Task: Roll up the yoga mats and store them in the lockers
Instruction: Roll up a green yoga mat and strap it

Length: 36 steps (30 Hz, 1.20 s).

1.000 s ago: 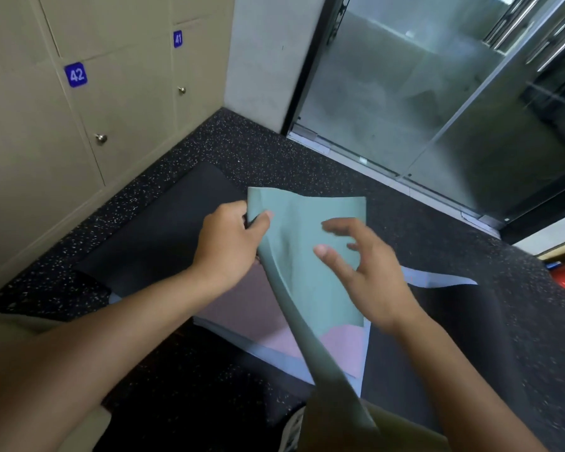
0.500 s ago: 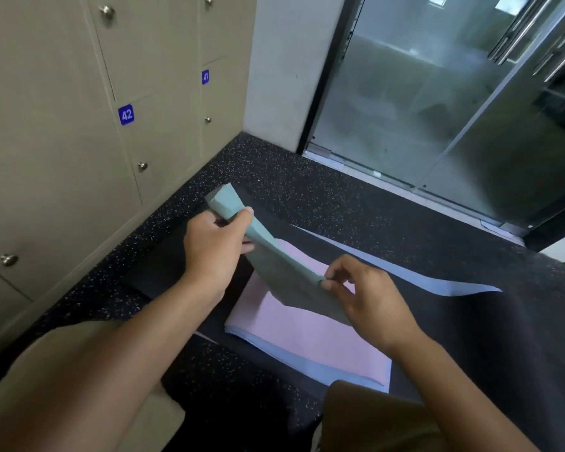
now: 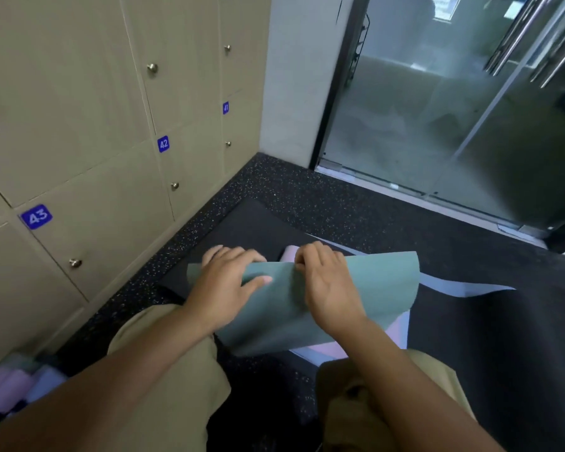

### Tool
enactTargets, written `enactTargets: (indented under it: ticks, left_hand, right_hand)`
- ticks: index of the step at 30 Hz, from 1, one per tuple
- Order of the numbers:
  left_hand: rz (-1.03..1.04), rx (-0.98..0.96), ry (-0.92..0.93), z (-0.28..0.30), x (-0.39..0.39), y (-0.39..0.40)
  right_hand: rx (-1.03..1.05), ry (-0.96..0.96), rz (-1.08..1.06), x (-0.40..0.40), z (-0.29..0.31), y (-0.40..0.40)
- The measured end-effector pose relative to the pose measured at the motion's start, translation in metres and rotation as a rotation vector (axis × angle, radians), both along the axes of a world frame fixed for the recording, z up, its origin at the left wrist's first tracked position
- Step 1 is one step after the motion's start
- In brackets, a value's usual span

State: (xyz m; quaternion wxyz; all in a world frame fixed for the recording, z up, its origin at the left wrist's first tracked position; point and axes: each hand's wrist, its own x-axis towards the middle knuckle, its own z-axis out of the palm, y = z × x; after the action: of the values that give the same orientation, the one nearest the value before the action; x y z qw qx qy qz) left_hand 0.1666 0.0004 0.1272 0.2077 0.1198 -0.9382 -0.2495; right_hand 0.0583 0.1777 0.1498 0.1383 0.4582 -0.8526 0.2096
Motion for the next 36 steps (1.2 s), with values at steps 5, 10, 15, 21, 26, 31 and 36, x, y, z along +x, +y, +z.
enactTargets:
  ticks: [5,10,15,21,26,31,36]
  left_hand:
    - [-0.145,0.098,0.059,0.024,0.011,0.004]
    - [-0.202,-0.034,0.149,0.062,0.02,0.017]
    - [-0.29,-0.076,0.154,0.082,0.06,0.03]
    - [-0.398,-0.081,0.122,0.099,0.127,0.032]
    - [-0.387,-0.081,0.134,0.111,0.174,0.034]
    - [-0.476,-0.184,0.041,0.106,0.191,0.029]
    - [-0.495,-0.216,0.129,0.107,0.208,0.045]
  right_hand:
    - [-0.086,-0.006,-0.063,0.017,0.01,0.023]
    - [-0.049,-0.1,-0.14,0.03,0.03,0.066]
    - [-0.092,-0.174,-0.085,0.057,0.053,0.106]
    - [-0.123,-0.005,0.044,0.12,0.069,0.133]
    - [-0.147,0.076,0.118,0.165,0.062,0.154]
    - [-0.153,0.172,0.131,0.194,0.068,0.165]
    - [-0.149,0.193,0.156,0.218,0.082,0.186]
